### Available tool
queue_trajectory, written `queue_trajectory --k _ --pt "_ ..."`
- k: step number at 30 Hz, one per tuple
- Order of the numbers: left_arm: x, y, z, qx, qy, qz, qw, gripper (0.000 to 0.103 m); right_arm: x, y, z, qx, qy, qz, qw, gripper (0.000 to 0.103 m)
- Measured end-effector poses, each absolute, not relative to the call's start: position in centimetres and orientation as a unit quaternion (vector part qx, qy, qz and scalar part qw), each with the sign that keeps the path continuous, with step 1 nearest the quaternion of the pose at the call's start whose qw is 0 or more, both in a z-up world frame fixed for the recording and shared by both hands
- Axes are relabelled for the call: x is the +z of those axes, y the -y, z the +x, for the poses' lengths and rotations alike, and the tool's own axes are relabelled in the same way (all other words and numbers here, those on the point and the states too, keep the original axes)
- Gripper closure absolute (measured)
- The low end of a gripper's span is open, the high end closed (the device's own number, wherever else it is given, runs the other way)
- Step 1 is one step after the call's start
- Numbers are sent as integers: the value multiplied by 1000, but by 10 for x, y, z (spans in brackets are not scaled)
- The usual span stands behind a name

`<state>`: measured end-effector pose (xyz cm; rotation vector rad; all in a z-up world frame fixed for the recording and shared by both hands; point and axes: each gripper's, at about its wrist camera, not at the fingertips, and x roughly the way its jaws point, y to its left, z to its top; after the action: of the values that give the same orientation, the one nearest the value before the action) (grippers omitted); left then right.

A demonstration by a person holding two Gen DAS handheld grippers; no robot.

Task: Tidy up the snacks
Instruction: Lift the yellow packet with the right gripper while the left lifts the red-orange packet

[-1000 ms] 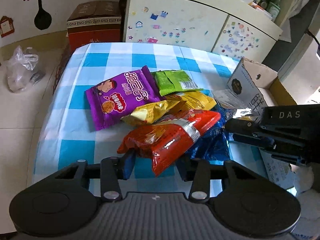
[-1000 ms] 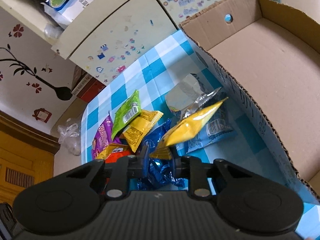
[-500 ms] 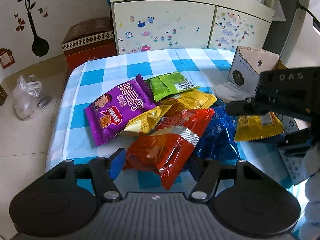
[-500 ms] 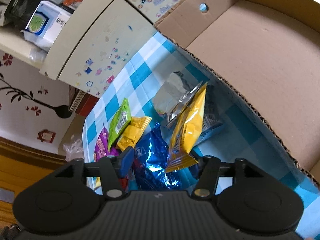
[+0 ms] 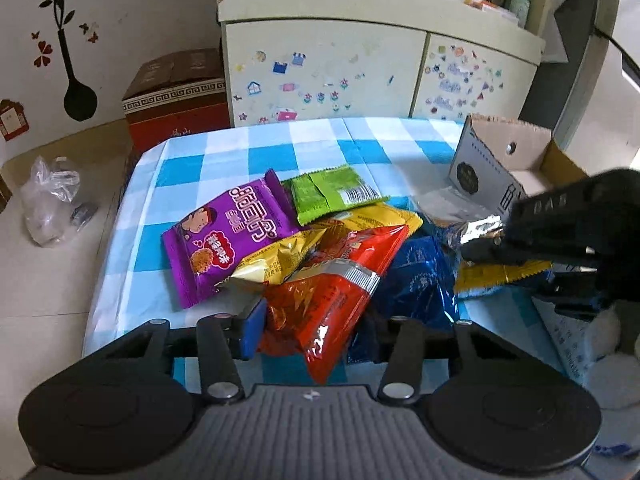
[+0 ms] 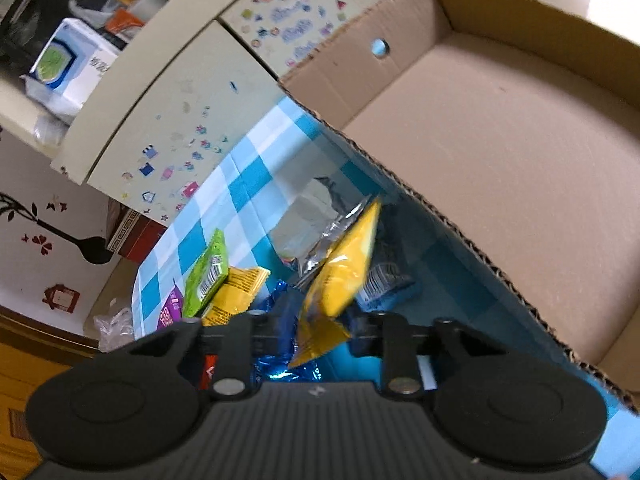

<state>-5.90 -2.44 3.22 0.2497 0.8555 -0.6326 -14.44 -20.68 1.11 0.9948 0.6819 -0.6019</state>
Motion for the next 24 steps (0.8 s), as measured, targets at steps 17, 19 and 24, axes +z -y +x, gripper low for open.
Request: queue_trajectory --k 17,19,24 --pt "55 -14 -70 -305 -391 37 867 51 43 192 -166 -190 -293 435 830 89" --pt "53 -18 -74 -302 -396 32 866 51 46 186 -172 -185 -295 432 832 89" --pt "52 -27 -85 -299 -396 21 868 51 51 180 -185 -164 -290 435 837 90"
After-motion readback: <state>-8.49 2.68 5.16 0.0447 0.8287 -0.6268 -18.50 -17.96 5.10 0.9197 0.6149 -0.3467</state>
